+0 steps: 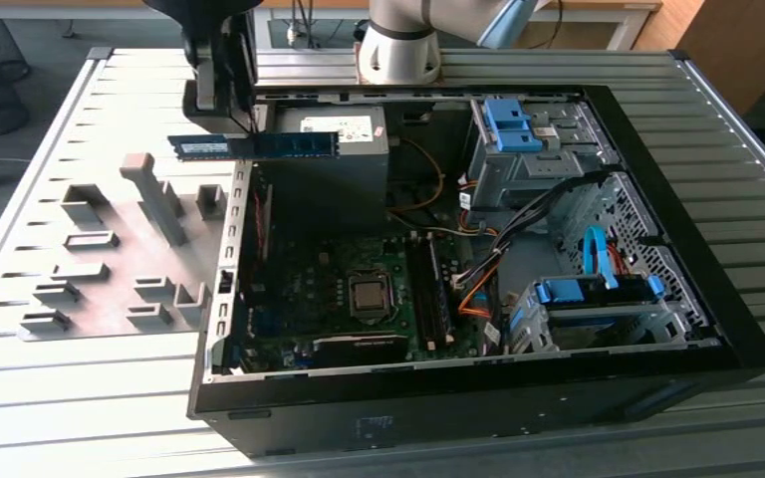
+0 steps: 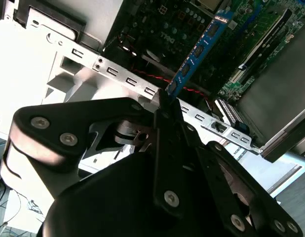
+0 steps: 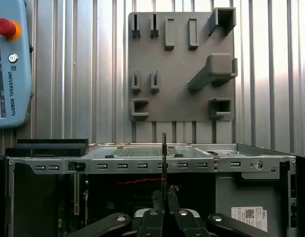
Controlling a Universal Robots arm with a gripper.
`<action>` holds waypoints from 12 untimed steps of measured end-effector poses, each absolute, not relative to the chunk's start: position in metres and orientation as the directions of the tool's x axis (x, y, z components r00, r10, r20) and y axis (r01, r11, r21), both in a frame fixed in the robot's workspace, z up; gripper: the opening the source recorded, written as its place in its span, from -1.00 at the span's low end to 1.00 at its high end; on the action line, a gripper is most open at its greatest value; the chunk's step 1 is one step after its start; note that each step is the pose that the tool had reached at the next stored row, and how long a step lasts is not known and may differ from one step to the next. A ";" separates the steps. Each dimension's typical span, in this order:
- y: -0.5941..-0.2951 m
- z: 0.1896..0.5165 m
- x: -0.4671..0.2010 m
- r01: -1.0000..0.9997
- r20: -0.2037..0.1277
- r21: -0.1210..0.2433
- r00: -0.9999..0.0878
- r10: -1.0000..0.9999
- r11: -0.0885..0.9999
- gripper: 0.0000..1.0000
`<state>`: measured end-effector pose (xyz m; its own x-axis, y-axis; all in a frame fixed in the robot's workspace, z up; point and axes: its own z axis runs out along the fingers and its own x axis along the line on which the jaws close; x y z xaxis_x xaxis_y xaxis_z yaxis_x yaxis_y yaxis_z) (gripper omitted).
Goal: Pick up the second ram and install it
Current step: 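Pick up the second ram and move it above second insertion slot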
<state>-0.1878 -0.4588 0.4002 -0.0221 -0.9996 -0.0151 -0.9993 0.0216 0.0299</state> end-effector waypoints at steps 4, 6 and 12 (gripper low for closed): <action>-0.459 0.400 -0.178 -0.999 -0.015 0.030 -0.022 -1.000 0.022 -0.72; -0.459 0.400 -0.170 -0.999 -0.015 0.030 -0.022 -1.000 0.022 -0.72; -0.459 0.400 -0.149 -0.999 -0.015 0.030 -0.022 -1.000 0.022 -0.72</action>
